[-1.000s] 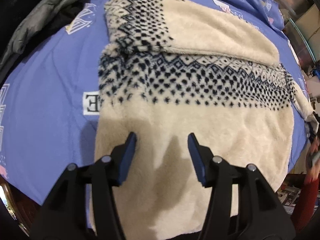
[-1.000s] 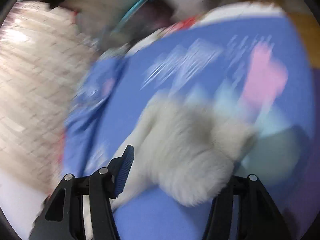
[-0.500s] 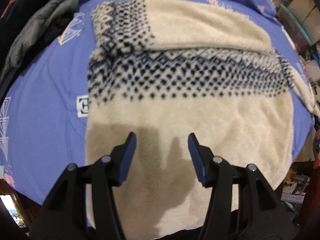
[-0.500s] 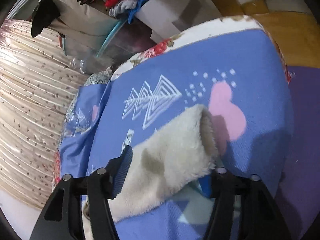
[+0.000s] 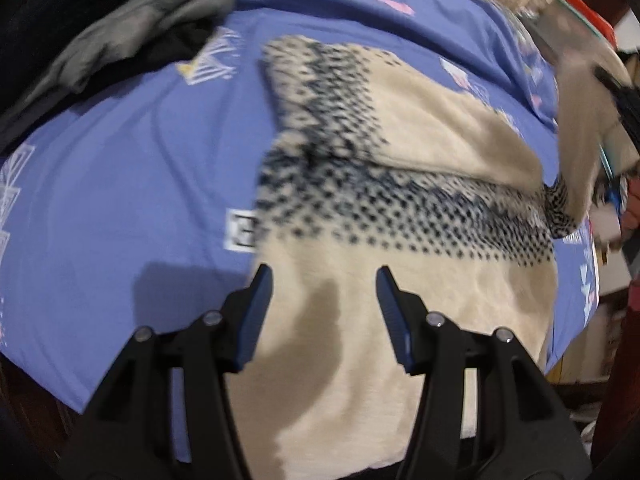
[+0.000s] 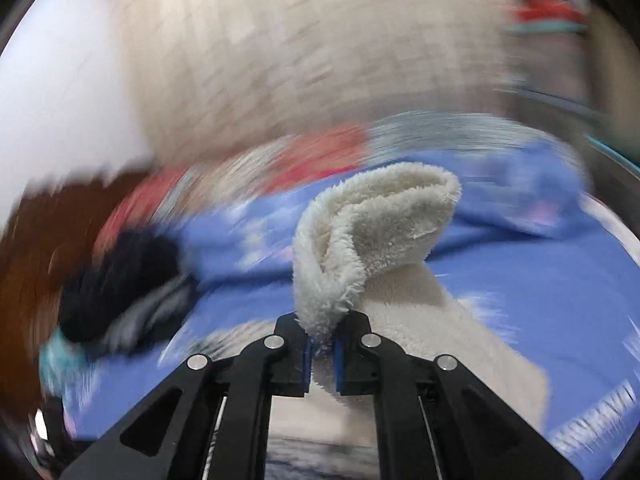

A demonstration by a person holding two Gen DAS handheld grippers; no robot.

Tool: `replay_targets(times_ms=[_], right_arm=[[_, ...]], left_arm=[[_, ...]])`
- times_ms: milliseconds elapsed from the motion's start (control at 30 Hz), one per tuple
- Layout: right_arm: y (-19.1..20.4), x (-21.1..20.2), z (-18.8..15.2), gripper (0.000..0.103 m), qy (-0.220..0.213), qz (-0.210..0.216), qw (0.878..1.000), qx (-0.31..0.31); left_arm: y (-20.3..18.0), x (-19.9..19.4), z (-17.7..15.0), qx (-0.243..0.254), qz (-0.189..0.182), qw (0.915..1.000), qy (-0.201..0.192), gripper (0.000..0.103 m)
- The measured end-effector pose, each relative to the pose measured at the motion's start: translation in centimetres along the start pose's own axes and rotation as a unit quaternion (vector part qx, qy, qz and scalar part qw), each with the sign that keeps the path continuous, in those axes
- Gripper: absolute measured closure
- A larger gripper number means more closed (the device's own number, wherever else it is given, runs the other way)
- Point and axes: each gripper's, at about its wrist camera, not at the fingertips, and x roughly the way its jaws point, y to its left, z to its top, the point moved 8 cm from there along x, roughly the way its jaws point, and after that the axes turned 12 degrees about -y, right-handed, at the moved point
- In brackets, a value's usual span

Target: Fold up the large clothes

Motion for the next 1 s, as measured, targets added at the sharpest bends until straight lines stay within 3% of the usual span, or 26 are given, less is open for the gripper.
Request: replay_targets(times_ms=[67, 167, 200, 267, 333, 400, 533, 600, 667, 733, 833, 933, 1000], right_arm=[[6.0, 5.1, -4.1, 0.07, 0.055, 0.039, 0.997, -0.044], [11.0, 9.9, -10.9, 0.069, 0.13, 0.07, 0.986, -0.082], [12.3, 11.4, -14.5, 0.068, 0.176, 0.078, 0.978, -0.086], [13.0, 11.9, -18.4, 0.057, 0.236, 0.095, 0.964, -0.08], [12.2, 11.1, -19.8, 0.052, 0.243, 0.093, 0.96, -0.101], [10.6, 9.0, -18.9, 0.043, 0.224, 0.09, 0.964, -0.109], [4.9, 2.9, -15.3, 0.029, 0.174, 0.093, 0.979, -0.052], [0.2, 0.3, -13.2, 0.025, 0.136, 0.055, 0.989, -0.03], [-6.0, -1.0, -12.0, 0.023, 0.118, -0.01, 0.993, 0.0], [-10.9, -1.0, -12.4, 0.023, 0.132, -0.059, 0.988, 0.05], [-16.8, -0.2, -14.2, 0.023, 0.156, -0.097, 0.973, 0.142], [-20.7, 1.0, -16.8, 0.023, 0.185, -0.151, 0.955, 0.174], [-20.6, 1.7, -17.1, 0.023, 0.182, -0.155, 0.957, 0.166]], left_arm=[[1.5, 0.0, -0.1, -0.019, 0.004, 0.9998, 0.001, 0.052], [3.2, 0.1, -0.6, -0.037, 0.012, 0.9992, 0.005, 0.052], [3.6, 0.1, -0.7, -0.038, 0.014, 0.9992, 0.006, 0.052], [4.1, 0.0, -0.8, -0.04, 0.018, 0.999, 0.007, 0.052], [4.4, 0.0, -0.5, -0.04, 0.018, 0.999, 0.006, 0.052], [4.5, 0.5, 0.1, -0.037, 0.02, 0.9991, 0.008, 0.052], [3.7, 2.2, 2.7, -0.03, 0.012, 0.9995, 0.003, 0.052], [2.8, 3.2, 4.1, -0.021, 0.01, 0.9997, -0.001, 0.052], [1.3, 4.4, 5.9, -0.005, 0.003, 0.9999, -0.01, 0.052], [-0.5, 6.0, 7.6, 0.014, 0.004, 0.9997, -0.018, 0.052], [-2.1, 8.5, 9.1, 0.036, 0.021, 0.999, -0.018, 0.052], [0.3, 12.2, 10.0, 0.066, 0.139, 0.988, -0.017, 0.051], [1.4, 13.9, 9.2, 0.048, 0.128, 0.9905, 0.012, 0.048]])
